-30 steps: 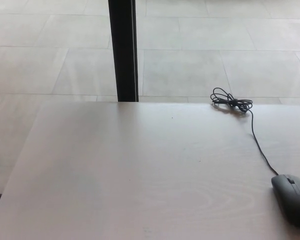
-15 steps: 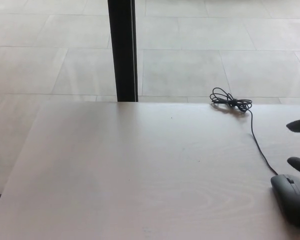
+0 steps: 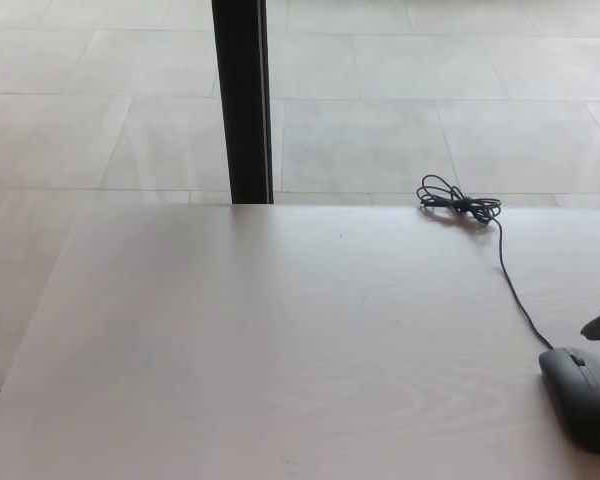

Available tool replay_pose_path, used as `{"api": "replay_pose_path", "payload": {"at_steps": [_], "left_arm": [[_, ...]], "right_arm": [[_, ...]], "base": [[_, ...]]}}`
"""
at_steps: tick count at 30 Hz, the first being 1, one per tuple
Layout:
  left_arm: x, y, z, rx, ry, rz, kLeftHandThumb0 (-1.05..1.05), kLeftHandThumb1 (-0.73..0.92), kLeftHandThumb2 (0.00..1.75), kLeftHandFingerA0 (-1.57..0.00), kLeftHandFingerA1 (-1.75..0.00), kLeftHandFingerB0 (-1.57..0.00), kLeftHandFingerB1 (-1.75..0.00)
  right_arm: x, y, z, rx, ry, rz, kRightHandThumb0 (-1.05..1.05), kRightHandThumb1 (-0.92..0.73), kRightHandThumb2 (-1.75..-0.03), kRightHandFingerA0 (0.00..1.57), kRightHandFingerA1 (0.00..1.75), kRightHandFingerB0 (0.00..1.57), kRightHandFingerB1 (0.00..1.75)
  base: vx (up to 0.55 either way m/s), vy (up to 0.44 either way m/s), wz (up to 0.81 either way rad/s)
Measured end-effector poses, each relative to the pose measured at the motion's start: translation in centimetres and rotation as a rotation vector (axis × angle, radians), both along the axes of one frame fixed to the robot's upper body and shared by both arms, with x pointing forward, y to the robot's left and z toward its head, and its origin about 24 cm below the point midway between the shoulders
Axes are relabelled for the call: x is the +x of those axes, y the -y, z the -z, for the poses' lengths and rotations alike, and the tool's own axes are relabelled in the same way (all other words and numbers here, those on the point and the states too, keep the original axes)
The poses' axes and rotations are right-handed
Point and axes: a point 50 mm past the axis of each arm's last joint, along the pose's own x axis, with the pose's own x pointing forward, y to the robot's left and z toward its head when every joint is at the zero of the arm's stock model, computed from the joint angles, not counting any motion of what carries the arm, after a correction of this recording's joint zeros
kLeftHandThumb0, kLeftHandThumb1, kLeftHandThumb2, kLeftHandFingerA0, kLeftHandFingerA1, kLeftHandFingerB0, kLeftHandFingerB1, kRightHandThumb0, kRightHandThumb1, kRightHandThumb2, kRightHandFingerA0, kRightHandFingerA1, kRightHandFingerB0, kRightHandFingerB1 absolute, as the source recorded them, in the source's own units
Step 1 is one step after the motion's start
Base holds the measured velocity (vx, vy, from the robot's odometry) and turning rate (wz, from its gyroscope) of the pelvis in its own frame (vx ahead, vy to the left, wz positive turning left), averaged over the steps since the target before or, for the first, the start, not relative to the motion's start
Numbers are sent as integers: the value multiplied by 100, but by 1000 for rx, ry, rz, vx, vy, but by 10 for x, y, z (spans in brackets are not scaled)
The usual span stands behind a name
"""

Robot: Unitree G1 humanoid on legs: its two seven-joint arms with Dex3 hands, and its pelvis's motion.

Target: The robot uses its right fingers to click on the left button of the black mouse placed on the table.

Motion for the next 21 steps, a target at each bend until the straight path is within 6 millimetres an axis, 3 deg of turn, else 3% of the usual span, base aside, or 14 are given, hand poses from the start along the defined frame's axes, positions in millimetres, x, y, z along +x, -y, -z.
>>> {"api": "replay_pose_path", "payload": {"at_steps": [3,11,21], "left_arm": [[0,-2,-2,5,6,3,-34,68,60,-74,-62,-63,-48],[0,-2,-1,1,3,8,-31,71,62,-70,-60,-60,-47],[-4,-2,1,-14,-10,26,-23,72,62,-64,-55,-58,-46]], "right_arm": [[-3,-1,3,-39,-20,-43,-16,-56,-68,80,166,64,43],[-13,0,18,-90,-86,-93,-14,-54,-71,77,173,65,44],[-9,12,16,-116,-84,-70,-15,-55,-68,78,165,62,45]], "base": [[0,0,0],[0,0,0],[0,0,0]]}}
